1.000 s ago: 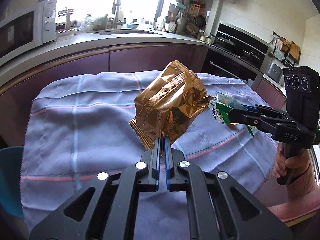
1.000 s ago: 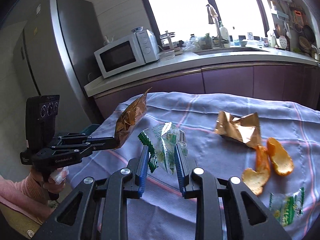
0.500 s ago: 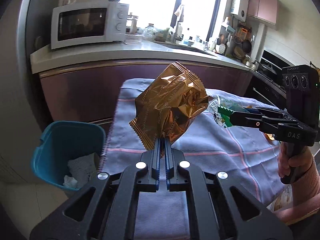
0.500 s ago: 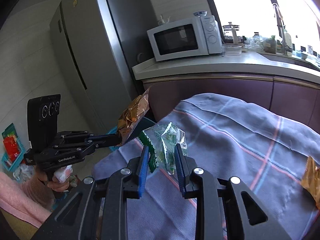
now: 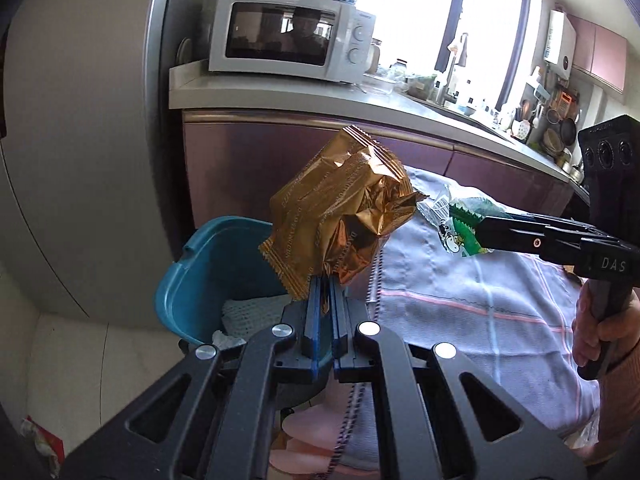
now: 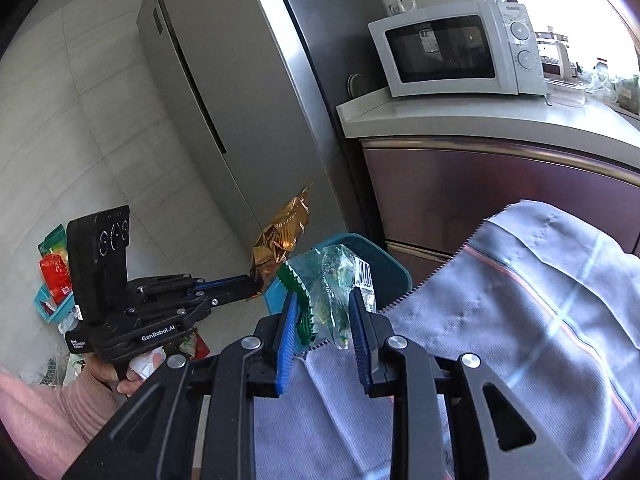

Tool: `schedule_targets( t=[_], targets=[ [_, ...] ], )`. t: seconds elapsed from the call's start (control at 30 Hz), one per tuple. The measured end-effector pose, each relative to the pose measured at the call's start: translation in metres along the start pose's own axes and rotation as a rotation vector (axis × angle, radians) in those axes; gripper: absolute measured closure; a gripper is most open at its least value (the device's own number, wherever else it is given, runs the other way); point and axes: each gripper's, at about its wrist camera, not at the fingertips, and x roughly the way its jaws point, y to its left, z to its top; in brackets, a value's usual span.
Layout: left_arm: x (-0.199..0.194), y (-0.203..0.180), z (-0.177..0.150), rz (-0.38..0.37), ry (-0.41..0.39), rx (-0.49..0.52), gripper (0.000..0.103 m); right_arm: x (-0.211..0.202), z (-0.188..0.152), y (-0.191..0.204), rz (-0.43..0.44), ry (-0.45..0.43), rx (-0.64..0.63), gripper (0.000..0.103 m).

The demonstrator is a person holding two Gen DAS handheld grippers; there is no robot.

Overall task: Collect trash
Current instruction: 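Carry both wrappers to the teal bin and open both tools, then return both tools open over the table toward the remaining trash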

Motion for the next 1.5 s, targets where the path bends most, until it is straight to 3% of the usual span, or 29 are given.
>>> schedule_targets(
  t=[0.33, 0.6, 0.83, 1.17, 1.5],
  targets=[
    [0.056, 0.044, -0.016, 0.065, 0.103, -0.066, 0.098, 0.069, 0.017, 0.003, 0.019, 0.097, 0.01, 0.079],
    [0.101, 0.062, -0.028, 0.074, 0.174, -0.12, 0.098, 0.116, 0.014, -0.003, 0.018, 0.186, 0.045, 0.078],
    [0.127, 0.071, -0.036, 0.082, 0.225, -0.16, 0.097, 0.14, 0.009, -0.011, -0.032, 0.242, 0.076, 0.064],
    [0.134, 0.063, -0.036, 0.096, 0.213, -0.154, 0.097, 0.127, -0.001, -0.022, -0.045, 0.221, 0.103, 0.062],
    [0.08, 0.02, -0.013, 0.027, 0.06, -0.067, 0.088, 0.067, -0.01, -0.019, -0.047, 0.125, 0.075, 0.06]
  ],
)
